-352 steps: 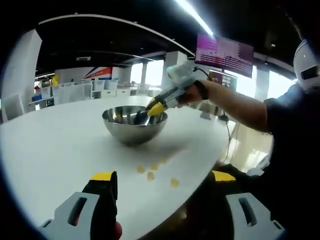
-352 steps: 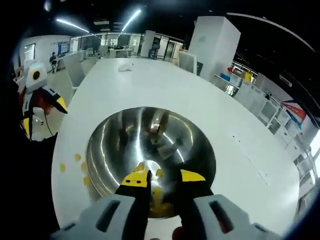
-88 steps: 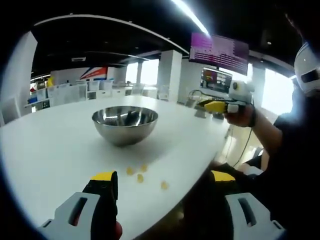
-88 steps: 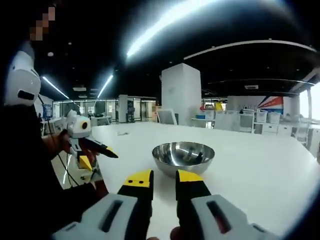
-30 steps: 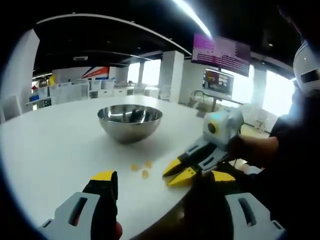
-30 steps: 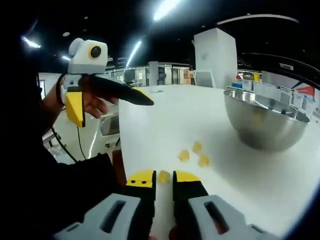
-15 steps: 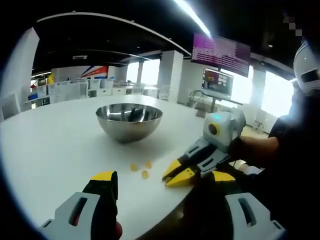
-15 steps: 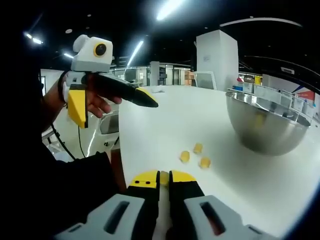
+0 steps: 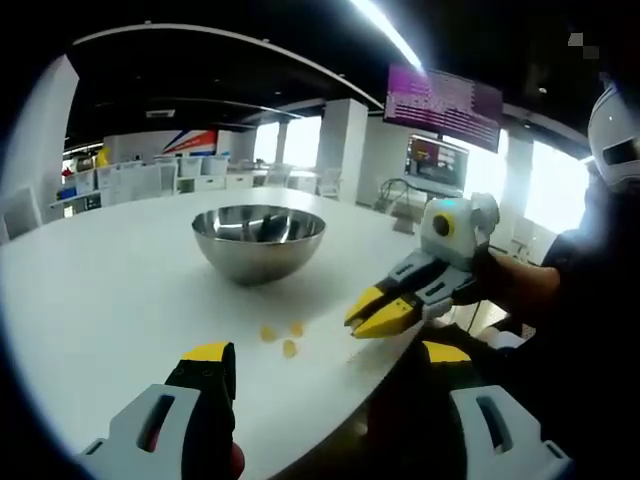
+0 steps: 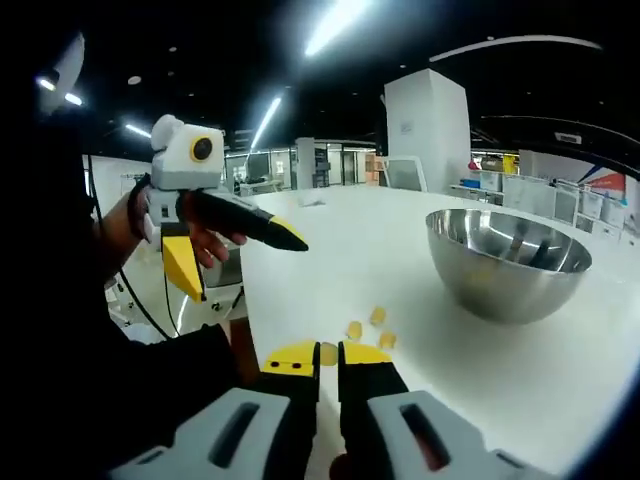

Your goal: Pick up the QQ candy scattered on the table and place it into the stainless steel bowl on the table

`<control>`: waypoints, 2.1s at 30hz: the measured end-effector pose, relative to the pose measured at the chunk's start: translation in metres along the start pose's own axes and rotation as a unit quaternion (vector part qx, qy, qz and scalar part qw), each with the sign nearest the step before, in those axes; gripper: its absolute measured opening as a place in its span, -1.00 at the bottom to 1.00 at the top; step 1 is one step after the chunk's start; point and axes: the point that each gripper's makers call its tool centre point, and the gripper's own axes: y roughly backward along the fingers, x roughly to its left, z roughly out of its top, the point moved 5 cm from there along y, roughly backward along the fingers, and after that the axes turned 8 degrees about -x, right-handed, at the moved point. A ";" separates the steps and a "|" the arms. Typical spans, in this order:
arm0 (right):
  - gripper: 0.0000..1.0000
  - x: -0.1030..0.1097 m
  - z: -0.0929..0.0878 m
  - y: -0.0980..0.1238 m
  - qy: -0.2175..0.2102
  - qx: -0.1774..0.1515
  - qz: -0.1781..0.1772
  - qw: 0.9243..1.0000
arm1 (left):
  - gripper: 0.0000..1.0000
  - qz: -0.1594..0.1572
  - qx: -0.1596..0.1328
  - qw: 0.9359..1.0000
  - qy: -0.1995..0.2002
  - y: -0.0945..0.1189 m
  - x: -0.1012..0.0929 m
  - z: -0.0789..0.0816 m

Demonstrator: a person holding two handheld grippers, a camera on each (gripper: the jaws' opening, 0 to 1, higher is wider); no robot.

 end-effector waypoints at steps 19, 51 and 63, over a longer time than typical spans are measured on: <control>-0.84 -0.033 0.045 0.097 0.013 -0.045 -0.082 0.996 | 0.48 -0.001 0.004 1.000 -0.009 -0.007 -0.004 0.005; -0.84 -0.108 0.087 0.083 0.052 -0.042 -0.117 0.991 | 0.47 -0.005 0.004 1.000 -0.001 -0.008 -0.001 -0.001; -0.84 -0.150 0.104 0.028 0.100 0.038 -0.073 0.992 | 0.47 -0.007 0.006 1.000 0.001 -0.009 0.001 -0.002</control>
